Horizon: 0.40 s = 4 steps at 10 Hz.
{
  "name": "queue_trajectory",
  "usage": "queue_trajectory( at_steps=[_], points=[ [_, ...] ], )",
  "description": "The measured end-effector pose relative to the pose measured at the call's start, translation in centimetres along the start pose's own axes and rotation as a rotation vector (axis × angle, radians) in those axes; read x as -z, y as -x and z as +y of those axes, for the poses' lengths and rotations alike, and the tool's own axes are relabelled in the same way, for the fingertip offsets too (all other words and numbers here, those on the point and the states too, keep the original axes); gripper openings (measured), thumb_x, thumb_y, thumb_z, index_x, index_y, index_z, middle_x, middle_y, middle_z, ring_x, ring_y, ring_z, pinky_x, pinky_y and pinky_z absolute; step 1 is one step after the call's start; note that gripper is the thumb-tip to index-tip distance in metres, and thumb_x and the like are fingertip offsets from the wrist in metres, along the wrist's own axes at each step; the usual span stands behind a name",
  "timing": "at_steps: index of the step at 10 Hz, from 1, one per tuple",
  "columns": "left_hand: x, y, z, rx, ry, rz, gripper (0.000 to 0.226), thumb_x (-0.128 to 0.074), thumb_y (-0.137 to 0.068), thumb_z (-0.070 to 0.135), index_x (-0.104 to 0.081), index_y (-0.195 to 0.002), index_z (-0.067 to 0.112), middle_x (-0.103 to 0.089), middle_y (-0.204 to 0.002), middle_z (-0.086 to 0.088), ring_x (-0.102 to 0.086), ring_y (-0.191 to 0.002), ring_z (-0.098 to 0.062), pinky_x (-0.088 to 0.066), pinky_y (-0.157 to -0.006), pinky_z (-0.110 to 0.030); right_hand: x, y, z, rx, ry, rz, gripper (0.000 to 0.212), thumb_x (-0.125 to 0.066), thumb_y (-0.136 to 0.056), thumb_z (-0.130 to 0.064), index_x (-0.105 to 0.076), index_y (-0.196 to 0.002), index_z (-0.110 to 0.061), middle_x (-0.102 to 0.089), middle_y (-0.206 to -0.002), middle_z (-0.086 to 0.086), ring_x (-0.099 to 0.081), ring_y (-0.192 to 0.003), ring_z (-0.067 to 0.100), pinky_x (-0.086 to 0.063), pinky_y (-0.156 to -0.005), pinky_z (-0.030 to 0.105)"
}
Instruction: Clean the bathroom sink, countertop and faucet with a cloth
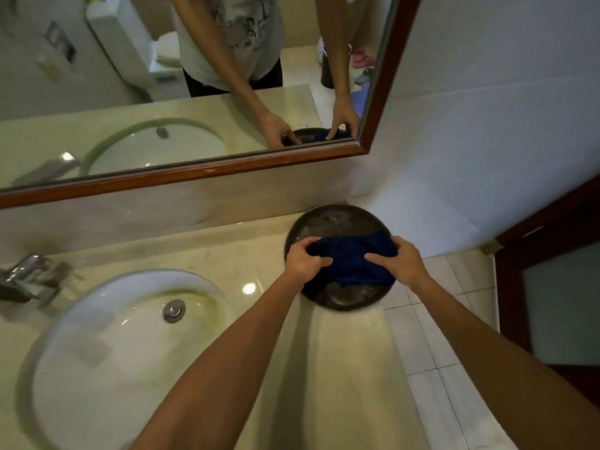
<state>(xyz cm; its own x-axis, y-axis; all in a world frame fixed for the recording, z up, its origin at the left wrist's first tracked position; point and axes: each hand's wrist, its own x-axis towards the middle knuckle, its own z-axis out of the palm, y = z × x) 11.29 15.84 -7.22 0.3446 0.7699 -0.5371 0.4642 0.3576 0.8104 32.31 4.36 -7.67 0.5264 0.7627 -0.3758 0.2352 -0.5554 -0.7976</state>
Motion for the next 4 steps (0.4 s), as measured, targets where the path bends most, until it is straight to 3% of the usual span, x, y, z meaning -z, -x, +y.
queue_trajectory(
  at_steps=[1,2,3,4],
  points=[
    [-0.3,-0.2,-1.2,-0.100,-0.400,0.002,0.057,-0.082,-0.084,0.014,-0.060,-0.137,0.015,-0.066,-0.131,-0.005,-0.061,-0.122,-0.023,-0.047,-0.106,-0.031,0.0,-0.5,1.6,0.179,0.156,-0.052,0.069,-0.083,-0.084,-0.033,-0.054,-0.141,-0.009,-0.065,-0.130,0.007,-0.061,-0.115,0.022,-0.049,-0.096,0.030],
    [0.4,0.3,-1.2,-0.060,-0.419,0.059,0.049,-0.076,-0.091,0.020,-0.061,-0.137,0.010,-0.068,-0.128,-0.007,-0.063,-0.120,-0.026,-0.047,-0.100,-0.029,0.2,-0.5,1.9,0.271,0.347,-0.029,0.075,-0.074,-0.091,-0.041,-0.041,-0.152,-0.011,-0.060,-0.135,0.012,-0.057,-0.121,0.030,-0.049,-0.100,0.039],
    [2.1,1.0,-0.8,0.092,-0.212,0.170,0.036,-0.067,-0.098,0.028,-0.068,-0.127,0.008,-0.072,-0.115,-0.006,-0.067,-0.107,-0.024,-0.053,-0.094,-0.031,0.4,0.4,1.8,0.293,0.418,0.113,0.073,-0.072,-0.092,-0.041,-0.041,-0.151,-0.011,-0.060,-0.127,0.015,-0.056,-0.116,0.031,-0.050,-0.092,0.041],
    [4.8,3.4,-0.5,0.037,-0.201,0.231,0.034,-0.066,-0.097,0.031,-0.071,-0.124,0.011,-0.076,-0.108,-0.006,-0.072,-0.103,-0.022,-0.056,-0.098,-0.037,1.8,2.3,-0.6,0.306,0.331,0.268,0.061,-0.076,-0.091,-0.024,-0.051,-0.144,-0.006,-0.060,-0.128,0.015,-0.059,-0.112,0.032,-0.053,-0.092,0.046]
  ],
)
